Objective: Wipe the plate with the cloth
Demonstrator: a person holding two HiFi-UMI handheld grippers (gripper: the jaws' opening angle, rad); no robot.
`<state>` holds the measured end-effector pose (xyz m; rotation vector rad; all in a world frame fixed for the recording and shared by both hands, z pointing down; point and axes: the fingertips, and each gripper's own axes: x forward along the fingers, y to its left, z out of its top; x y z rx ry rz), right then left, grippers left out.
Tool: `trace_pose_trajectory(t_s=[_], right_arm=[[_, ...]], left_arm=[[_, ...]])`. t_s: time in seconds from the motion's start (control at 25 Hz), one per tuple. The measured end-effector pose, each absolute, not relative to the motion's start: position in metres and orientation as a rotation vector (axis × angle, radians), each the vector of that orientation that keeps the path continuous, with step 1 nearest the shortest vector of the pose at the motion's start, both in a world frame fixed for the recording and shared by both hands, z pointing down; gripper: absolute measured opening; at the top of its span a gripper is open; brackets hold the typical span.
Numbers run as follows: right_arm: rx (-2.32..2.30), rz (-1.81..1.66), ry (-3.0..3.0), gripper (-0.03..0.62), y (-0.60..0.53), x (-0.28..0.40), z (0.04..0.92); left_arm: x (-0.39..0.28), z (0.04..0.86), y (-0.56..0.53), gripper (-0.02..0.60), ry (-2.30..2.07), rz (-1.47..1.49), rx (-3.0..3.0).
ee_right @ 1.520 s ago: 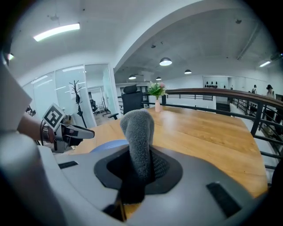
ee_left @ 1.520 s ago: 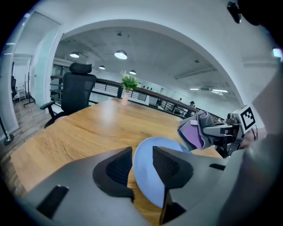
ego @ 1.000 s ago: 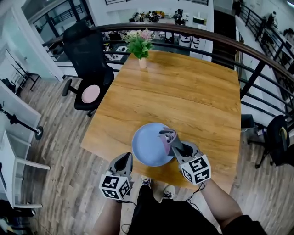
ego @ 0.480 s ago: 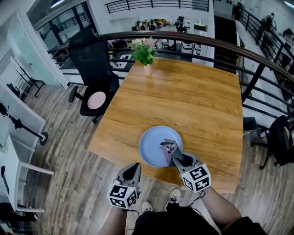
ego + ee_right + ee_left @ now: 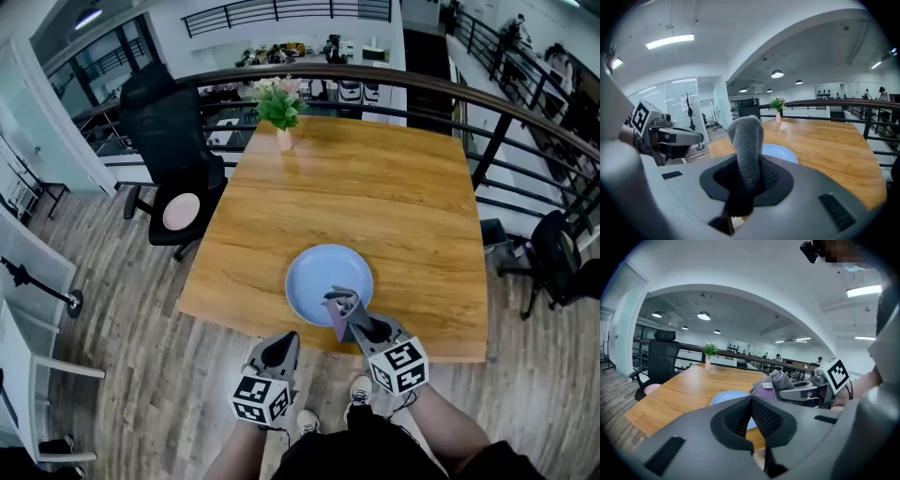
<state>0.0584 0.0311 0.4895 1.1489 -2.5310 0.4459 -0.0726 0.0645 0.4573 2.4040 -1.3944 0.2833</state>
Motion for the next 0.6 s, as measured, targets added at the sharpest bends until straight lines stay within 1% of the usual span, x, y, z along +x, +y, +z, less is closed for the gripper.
trace_pose_trajectory(t_s=[0.6], right_arm=[[1.486, 0.452, -2.434, 0.072, 0.132, 0.039, 0.456]], left_arm=[[-0.105, 0.439, 0.14, 0.018, -1.154, 0.26, 2.573]])
